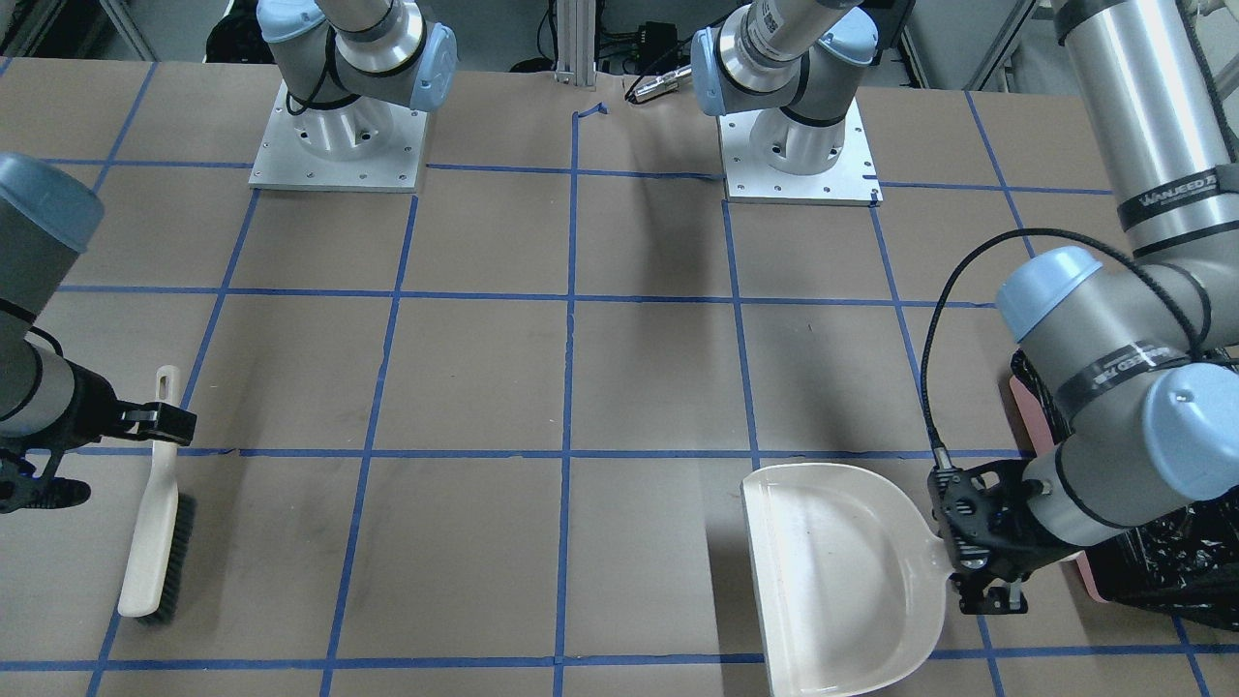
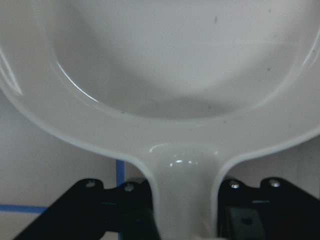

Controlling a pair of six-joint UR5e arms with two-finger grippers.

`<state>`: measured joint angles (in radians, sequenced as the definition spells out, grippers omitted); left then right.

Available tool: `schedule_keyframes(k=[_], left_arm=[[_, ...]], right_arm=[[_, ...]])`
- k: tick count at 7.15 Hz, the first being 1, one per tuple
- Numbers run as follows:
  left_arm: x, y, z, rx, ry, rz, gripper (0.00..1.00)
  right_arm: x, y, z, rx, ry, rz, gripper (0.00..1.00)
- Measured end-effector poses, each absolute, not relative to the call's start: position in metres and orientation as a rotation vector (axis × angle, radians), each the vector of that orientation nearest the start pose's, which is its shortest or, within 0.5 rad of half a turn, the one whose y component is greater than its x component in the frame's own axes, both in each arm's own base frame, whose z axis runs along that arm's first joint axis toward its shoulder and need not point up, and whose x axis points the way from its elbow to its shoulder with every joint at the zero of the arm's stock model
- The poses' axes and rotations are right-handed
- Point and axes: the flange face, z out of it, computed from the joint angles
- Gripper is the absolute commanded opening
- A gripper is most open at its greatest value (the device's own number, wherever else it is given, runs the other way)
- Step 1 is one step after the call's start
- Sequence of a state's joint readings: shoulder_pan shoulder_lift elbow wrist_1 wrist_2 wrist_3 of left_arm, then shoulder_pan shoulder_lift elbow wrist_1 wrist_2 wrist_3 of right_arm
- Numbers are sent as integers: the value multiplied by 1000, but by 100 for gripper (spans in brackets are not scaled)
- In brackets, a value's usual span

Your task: Sweep and dump trash into bin

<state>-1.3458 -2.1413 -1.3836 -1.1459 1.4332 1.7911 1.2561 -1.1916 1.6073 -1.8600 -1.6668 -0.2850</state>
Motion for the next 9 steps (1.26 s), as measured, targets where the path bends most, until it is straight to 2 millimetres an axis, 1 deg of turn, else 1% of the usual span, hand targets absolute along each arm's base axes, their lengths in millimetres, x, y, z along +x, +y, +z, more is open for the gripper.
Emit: schedule_keyframes(k=[1, 2, 3, 4, 5, 6, 7, 8, 9], left_arm=[[2, -716, 266, 2292, 2214, -253, 0], [-2, -717, 259, 2317, 2197, -262, 0], [-3, -716, 250, 2330, 2196, -250, 0], [-3, -714, 238, 2333, 2194, -240, 1], [-3, -713, 228, 2327, 2182, -247, 45], [-3, -714, 219, 2326, 2175, -254, 57], [-3, -714, 213, 2328, 2178, -256, 57], [-3, -714, 210, 2325, 2183, -255, 57], [-3, -713, 213, 2320, 2184, -253, 57]], right_arm=[[-63, -611, 325, 30, 3208, 147, 100], [-50, -603, 365, 32, 3217, 72, 100], [-23, -588, 400, 63, 3210, 20, 100], [20, -573, 429, 69, 3205, -34, 100], [67, -557, 448, 39, 3206, -70, 100], [102, -543, 455, 45, 3207, -68, 100], [116, -538, 458, 64, 3204, -71, 100], [121, -536, 462, 81, 3202, -84, 100], [123, -533, 467, 87, 3192, -100, 100]])
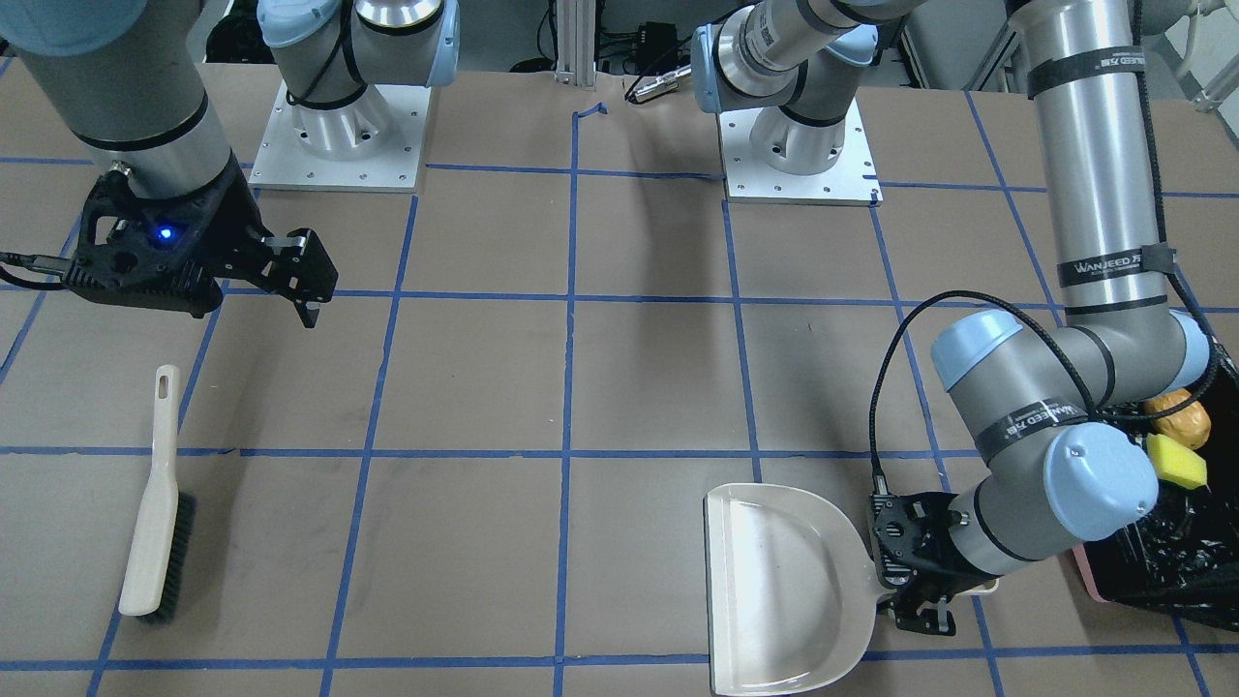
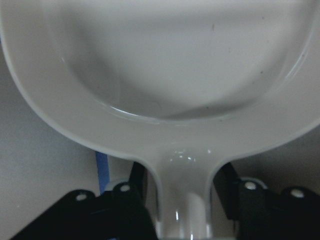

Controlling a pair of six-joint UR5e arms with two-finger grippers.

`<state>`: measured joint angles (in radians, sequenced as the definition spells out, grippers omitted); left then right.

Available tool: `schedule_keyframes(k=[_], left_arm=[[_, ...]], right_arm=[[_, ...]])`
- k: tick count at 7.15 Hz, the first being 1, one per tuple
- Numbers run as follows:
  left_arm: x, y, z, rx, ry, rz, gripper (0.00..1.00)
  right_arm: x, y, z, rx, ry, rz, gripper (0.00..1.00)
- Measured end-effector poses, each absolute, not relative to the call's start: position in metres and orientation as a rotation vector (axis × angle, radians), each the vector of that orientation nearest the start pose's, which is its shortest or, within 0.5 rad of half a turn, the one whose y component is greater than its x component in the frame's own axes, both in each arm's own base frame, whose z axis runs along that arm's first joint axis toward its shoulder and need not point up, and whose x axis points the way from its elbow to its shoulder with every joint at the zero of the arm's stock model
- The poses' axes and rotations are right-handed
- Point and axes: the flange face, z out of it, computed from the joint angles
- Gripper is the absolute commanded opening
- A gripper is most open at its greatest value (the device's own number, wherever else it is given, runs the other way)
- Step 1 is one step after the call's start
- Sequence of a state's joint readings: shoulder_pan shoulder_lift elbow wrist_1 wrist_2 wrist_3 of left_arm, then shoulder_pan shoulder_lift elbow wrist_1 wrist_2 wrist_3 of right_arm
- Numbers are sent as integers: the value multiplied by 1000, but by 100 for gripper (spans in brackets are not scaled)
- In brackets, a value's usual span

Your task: Sweep and dump trash into bin

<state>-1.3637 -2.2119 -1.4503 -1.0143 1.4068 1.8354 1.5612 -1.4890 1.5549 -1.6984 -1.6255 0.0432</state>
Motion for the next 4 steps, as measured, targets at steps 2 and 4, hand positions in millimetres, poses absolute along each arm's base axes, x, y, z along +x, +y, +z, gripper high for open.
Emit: schedule_keyframes(k=[2, 4], left_arm=[[-14, -706, 240, -2216, -2121, 234, 56], [-53, -677, 303, -2029, -2238, 163, 64]], right_arm=[[128, -518, 487, 73, 3151, -152, 100], [130, -501, 501, 64, 3135, -163, 100]])
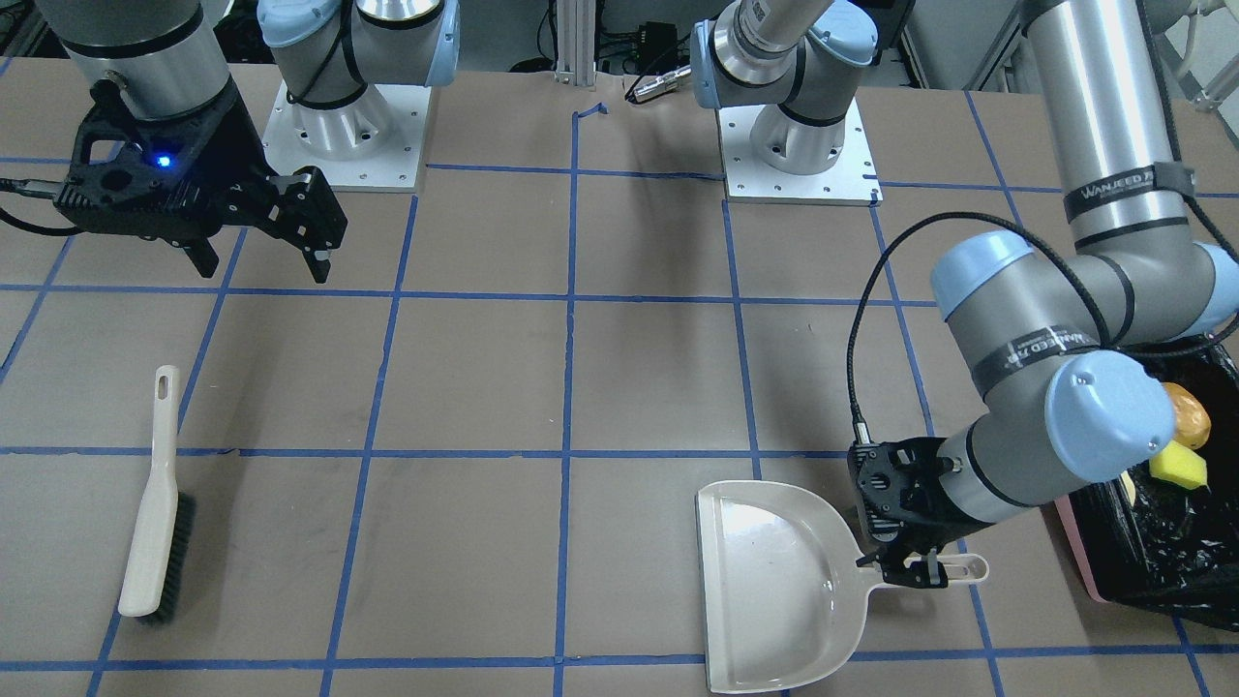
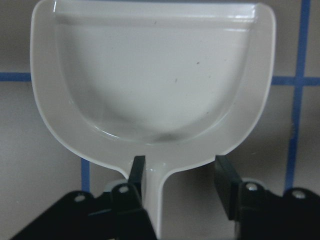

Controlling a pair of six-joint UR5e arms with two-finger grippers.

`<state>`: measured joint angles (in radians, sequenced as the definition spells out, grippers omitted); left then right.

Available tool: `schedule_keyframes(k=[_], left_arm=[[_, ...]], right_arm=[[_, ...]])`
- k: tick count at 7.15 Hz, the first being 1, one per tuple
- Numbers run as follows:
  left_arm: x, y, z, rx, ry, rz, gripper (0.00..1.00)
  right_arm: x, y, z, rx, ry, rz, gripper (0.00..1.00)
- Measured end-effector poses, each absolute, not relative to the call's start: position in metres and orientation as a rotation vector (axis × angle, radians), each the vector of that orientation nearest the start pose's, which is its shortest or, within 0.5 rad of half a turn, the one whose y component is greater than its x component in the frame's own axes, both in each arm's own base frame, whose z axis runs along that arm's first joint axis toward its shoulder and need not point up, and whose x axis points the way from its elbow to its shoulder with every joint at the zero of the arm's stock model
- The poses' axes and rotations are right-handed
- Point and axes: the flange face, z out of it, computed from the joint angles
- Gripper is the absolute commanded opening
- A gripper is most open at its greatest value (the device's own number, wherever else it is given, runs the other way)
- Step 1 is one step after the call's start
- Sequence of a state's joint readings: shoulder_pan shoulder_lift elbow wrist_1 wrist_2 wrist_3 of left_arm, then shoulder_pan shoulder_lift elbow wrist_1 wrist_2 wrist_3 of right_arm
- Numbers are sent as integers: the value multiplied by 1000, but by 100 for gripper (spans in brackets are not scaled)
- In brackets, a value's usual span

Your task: Sweep and dump trash into bin

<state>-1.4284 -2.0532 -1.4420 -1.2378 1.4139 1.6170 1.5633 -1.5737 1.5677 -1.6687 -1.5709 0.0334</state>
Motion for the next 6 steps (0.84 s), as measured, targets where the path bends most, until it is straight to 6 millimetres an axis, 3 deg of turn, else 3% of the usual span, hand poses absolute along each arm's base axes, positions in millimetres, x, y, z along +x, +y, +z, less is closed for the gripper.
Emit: schedule_keyframes(k=[1, 3, 4, 5, 6], left_arm=[[-72, -659, 337, 2049, 2543, -148, 75], [-100, -618, 410, 1662, 2744, -117, 78], [-104, -598, 442, 1474, 2798, -113, 78], [-105, -578, 468, 1250, 2887, -113, 84], [-106, -560, 489, 957, 2989, -126, 85]], right_arm=[[130, -496, 504, 60, 3137, -147, 100], [129, -493, 505, 59, 3145, -137, 100], [128, -492, 504, 59, 3149, -134, 100], [128, -492, 504, 59, 3149, -133, 100], [129, -492, 504, 59, 3147, -134, 100]])
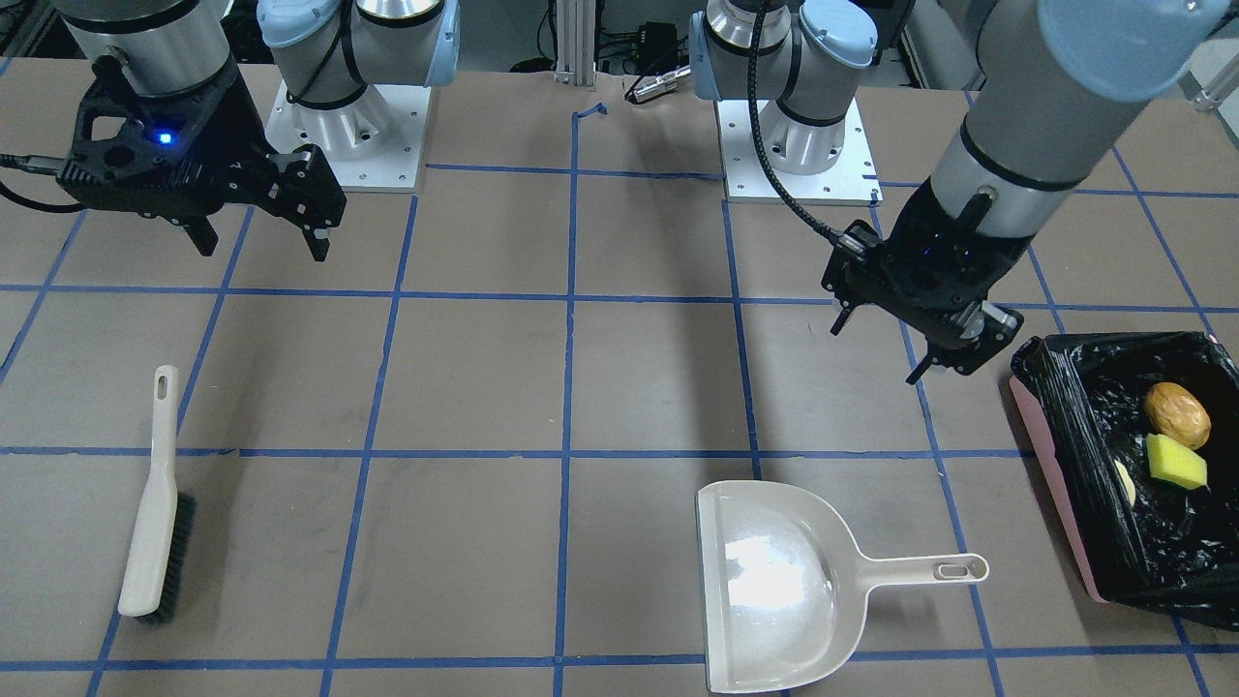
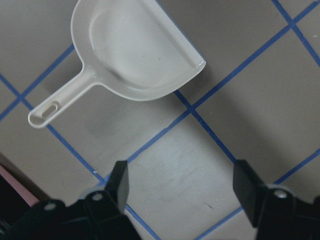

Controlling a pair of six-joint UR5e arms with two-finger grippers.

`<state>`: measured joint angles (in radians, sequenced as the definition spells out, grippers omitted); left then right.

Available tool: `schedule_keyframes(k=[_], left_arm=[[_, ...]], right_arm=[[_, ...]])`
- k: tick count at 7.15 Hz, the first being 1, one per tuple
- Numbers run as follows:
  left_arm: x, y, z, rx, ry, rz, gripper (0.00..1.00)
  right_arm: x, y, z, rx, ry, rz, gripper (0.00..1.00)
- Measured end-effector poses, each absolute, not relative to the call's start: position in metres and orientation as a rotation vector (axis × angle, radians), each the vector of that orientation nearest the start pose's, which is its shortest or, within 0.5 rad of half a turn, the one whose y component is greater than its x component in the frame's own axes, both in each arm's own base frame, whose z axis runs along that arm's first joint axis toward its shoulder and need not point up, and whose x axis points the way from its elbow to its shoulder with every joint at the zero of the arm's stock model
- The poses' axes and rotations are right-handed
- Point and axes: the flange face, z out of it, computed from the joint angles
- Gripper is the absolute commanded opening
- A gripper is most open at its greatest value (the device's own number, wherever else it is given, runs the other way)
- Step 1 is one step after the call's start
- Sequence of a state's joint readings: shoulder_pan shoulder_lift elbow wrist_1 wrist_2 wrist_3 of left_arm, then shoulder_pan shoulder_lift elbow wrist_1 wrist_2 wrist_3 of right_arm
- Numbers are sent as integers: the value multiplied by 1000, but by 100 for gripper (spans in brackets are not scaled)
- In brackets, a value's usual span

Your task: Sweep and dump trash into bin

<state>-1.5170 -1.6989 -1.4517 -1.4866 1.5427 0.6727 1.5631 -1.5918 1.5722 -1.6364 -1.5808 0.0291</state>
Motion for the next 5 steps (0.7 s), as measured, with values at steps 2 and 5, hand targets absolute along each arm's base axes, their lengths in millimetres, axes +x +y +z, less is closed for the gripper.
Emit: schedule_keyframes(k=[2, 5], left_arm=[[-108, -528, 514, 486, 3102, -144, 88], [-109, -507, 519, 198, 3142, -137, 93]], right_arm=[[129, -492, 505, 59, 3146, -135, 100], [128, -492, 505, 59, 3152, -136, 100]])
